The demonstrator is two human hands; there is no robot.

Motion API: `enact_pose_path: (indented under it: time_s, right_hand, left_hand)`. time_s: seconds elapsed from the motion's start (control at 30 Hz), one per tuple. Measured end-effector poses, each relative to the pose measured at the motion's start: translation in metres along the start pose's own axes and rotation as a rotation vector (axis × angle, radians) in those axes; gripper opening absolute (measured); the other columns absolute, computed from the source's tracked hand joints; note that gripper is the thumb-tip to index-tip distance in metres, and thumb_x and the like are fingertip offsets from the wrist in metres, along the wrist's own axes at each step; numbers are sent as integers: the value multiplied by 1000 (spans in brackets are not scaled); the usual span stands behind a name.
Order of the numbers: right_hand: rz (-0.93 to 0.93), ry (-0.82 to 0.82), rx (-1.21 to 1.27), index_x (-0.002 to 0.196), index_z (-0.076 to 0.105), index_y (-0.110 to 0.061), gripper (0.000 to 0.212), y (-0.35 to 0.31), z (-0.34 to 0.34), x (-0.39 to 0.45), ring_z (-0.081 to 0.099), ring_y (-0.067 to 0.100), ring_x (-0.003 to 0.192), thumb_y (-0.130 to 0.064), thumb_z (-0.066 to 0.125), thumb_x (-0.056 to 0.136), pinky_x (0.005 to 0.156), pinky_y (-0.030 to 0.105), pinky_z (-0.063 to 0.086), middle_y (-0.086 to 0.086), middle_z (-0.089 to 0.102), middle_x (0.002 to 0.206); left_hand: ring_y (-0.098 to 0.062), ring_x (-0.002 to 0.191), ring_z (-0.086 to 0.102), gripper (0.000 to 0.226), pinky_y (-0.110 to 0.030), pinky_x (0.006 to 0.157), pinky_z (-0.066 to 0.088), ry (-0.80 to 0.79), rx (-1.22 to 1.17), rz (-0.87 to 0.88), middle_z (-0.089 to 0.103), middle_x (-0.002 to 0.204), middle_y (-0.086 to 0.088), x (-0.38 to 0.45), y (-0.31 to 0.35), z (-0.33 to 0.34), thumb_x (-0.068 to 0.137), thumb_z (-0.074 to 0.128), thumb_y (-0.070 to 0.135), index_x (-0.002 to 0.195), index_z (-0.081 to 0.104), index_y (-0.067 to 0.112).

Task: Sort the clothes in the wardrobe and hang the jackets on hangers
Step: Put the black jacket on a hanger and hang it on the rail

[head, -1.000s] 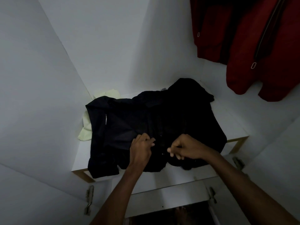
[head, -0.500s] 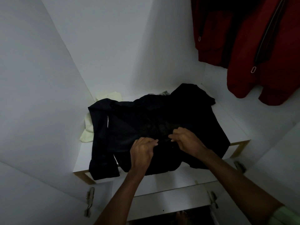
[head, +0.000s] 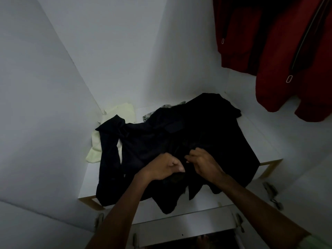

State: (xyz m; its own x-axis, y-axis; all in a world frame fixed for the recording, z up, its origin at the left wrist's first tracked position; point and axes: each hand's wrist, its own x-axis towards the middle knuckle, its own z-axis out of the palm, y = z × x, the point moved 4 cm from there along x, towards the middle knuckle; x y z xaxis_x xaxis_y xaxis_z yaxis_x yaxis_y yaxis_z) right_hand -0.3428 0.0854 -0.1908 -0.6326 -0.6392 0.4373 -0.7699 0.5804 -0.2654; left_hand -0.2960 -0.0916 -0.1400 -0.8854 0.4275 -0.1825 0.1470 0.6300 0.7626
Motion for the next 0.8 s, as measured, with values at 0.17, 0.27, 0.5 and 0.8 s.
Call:
enact_pose_path:
  time_s: [0.17, 0.27, 0.5, 0.8]
  right_hand:
    - [60, 59, 55, 107, 79, -11, 27, 25, -6, 8, 58, 20, 73, 4, 70, 86, 66, 29, 50, 1, 65, 83]
    - [45, 30, 83, 108, 80, -15, 26, 30, -2, 8, 58, 16, 75, -2, 68, 88, 66, 24, 48, -4, 64, 84]
    - [36, -72, 59, 111, 77, -27, 28, 40, -1, 13, 62, 8, 87, -14, 72, 86, 62, 19, 50, -14, 64, 94]
    - [13, -35, 40, 113, 75, -24, 32, 41, 8, 6, 63, 14, 83, -11, 76, 84, 52, 25, 53, -10, 65, 94]
  left_hand:
    - [-17, 85, 71, 34, -34, 73, 58, 669, 523, -149, 73, 91, 9, 40, -1, -60, 92, 66, 39, 124, 56, 41]
    - [-33, 95, 71, 76, -41, 78, 55, 545, 766, -321, 71, 105, -11, 83, -10, -84, 91, 67, 45, 154, 28, 29]
    - [-12, 61, 73, 22, -29, 79, 60, 196, 354, -342, 76, 67, 1, 146, -29, -151, 90, 75, 34, 105, 72, 18]
    - [-33, 131, 52, 114, -38, 103, 47, 856, 132, -74, 29, 164, -14, 140, -38, -184, 86, 60, -7, 159, -17, 32]
